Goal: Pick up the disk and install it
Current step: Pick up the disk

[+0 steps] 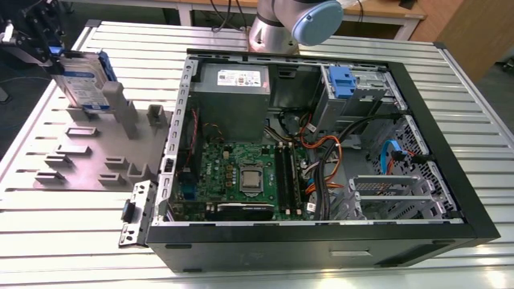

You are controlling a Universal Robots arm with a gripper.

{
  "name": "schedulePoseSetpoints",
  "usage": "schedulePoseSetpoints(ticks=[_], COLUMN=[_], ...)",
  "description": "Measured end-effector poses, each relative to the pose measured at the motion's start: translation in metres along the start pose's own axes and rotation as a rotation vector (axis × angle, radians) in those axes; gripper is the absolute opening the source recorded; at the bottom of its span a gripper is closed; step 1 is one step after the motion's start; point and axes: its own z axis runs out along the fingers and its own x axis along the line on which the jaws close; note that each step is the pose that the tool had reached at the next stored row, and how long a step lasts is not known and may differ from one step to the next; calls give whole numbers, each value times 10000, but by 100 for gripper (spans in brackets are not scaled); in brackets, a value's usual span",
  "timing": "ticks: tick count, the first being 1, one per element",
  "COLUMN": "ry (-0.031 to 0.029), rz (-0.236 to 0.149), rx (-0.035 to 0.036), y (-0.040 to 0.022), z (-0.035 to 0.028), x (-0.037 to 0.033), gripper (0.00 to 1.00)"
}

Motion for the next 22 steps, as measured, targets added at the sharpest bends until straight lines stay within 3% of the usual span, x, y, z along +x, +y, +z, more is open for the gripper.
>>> schedulePoseSetpoints(ticks=[22], ry=[-11], rz=[0], rx=[1], y=[1], z=[-62], x=[0], gripper=[36])
